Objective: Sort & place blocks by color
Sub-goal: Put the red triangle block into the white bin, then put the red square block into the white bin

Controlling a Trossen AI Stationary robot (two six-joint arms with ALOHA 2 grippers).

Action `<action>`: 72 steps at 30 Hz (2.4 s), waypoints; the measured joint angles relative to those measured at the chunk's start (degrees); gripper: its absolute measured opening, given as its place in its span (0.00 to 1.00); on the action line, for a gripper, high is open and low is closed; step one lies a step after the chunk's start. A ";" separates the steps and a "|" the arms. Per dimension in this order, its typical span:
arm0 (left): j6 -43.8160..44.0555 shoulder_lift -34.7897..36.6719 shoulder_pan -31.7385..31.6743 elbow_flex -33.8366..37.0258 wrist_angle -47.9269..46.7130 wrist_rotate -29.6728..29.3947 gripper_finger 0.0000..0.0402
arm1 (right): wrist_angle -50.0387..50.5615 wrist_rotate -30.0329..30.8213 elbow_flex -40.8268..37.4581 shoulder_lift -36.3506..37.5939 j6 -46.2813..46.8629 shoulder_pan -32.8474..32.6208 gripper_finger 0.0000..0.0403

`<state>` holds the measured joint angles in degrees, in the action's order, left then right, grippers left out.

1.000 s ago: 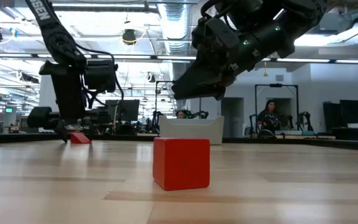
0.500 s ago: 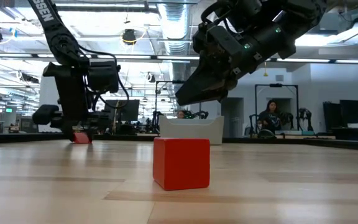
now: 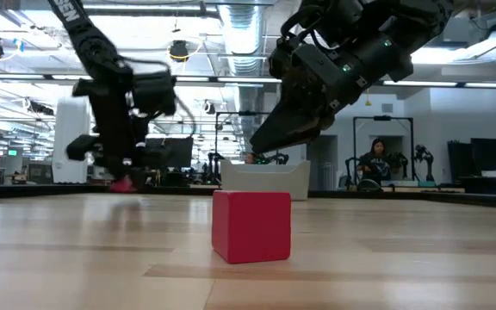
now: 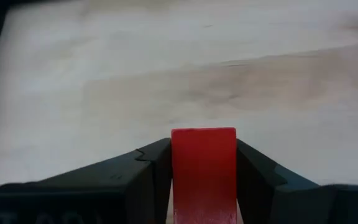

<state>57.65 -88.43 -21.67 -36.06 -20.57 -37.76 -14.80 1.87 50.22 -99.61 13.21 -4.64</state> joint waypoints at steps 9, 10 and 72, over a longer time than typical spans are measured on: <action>-6.26 4.60 15.12 -11.20 -20.15 -6.66 0.34 | 0.86 14.47 0.00 0.00 -0.99 -1.43 0.40; -5.83 5.60 18.17 -11.82 -22.42 -6.72 0.33 | 1.44 15.63 0.00 0.00 -0.78 -1.88 0.40; 1.60 -1.29 80.88 -23.35 -18.21 -17.49 0.56 | -8.93 23.76 0.00 0.00 12.29 -14.23 0.33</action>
<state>59.26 -89.72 59.20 -59.40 -38.78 -55.25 -23.73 25.63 50.22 -99.61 25.50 -18.87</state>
